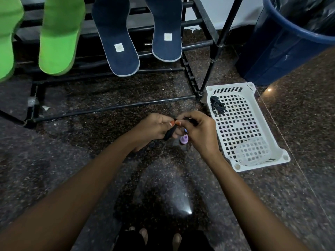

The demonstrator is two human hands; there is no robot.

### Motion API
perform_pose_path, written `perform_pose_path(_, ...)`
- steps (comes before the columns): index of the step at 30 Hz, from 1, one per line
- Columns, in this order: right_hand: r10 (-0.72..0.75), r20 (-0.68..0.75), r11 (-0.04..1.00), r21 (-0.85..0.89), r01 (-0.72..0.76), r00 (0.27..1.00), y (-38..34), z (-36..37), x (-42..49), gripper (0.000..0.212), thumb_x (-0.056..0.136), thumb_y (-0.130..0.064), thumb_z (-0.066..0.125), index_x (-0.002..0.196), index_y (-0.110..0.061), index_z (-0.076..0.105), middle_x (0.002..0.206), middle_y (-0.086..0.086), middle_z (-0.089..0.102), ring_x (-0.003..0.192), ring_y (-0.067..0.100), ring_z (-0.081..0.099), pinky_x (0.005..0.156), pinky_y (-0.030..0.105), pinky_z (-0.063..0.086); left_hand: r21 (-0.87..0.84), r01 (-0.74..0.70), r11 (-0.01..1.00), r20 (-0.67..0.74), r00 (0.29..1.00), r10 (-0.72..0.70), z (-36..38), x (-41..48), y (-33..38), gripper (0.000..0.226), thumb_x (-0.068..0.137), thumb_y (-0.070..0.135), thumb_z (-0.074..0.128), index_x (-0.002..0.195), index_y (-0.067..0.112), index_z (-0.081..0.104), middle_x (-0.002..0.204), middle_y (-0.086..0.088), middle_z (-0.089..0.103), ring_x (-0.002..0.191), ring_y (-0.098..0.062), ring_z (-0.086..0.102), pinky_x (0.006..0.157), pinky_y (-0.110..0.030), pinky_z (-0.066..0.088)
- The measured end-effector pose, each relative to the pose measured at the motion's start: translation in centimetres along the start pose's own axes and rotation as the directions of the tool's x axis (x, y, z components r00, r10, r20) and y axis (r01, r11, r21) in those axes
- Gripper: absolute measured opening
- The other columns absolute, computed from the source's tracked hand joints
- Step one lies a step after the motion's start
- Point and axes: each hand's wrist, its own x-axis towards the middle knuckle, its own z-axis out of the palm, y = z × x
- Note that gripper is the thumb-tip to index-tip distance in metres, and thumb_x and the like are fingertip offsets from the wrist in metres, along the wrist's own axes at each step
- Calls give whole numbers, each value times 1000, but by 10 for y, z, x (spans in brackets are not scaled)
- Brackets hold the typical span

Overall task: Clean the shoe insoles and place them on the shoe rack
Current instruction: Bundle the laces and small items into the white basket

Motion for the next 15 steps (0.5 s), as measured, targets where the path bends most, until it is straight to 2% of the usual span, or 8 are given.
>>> perform_pose_path(3, 79, -32, 990, 116, -74, 996, 1, -3, 3, 22, 81, 1, 64, 74, -20, 65, 77, -10, 64, 65, -1, 58, 61, 10, 44, -52, -3, 999, 72, 997, 7, 2, -4, 2, 26, 101, 11, 41, 96, 11, 66, 80, 3, 74, 73, -4, 68, 72, -17, 53)
perform_pose_path(6, 119, -77, 978, 180, -104, 990, 4, -3, 5, 25, 83, 0, 63, 76, -23, 65, 77, -12, 65, 71, -4, 60, 71, 13, 46, -160, -21, 987, 107, 994, 39, 4, -6, 5, 25, 99, 9, 41, 98, 9, 65, 79, 0, 74, 70, -7, 69, 69, -17, 52)
perform_pose_path(11, 204, -56, 956, 224, -187, 977, 15, 6, -1, 27, 88, -3, 57, 77, -26, 66, 67, -14, 66, 65, 12, 57, 62, 26, 47, -330, -84, 940, 51, 993, 107, 6, -3, 7, 20, 95, 7, 44, 98, 6, 64, 80, -2, 73, 67, -6, 65, 75, -22, 56)
perform_pose_path(13, 181, -42, 963, 212, -169, 982, 15, 11, -7, 24, 88, -2, 57, 82, -22, 68, 69, -16, 65, 67, 1, 59, 68, 21, 47, -388, -106, 916, 6, 993, 117, 5, -2, 7, 20, 95, 6, 45, 100, 6, 64, 80, -2, 73, 68, -6, 66, 76, -21, 56)
perform_pose_path(15, 141, -2, 980, 139, -140, 990, 13, 16, -13, 22, 89, -2, 55, 80, -18, 68, 60, -23, 59, 58, -8, 53, 61, 11, 39, -427, -125, 895, -39, 992, 120, 5, -1, 7, 21, 96, 4, 43, 100, 6, 63, 82, -1, 74, 71, -6, 68, 72, -20, 56)
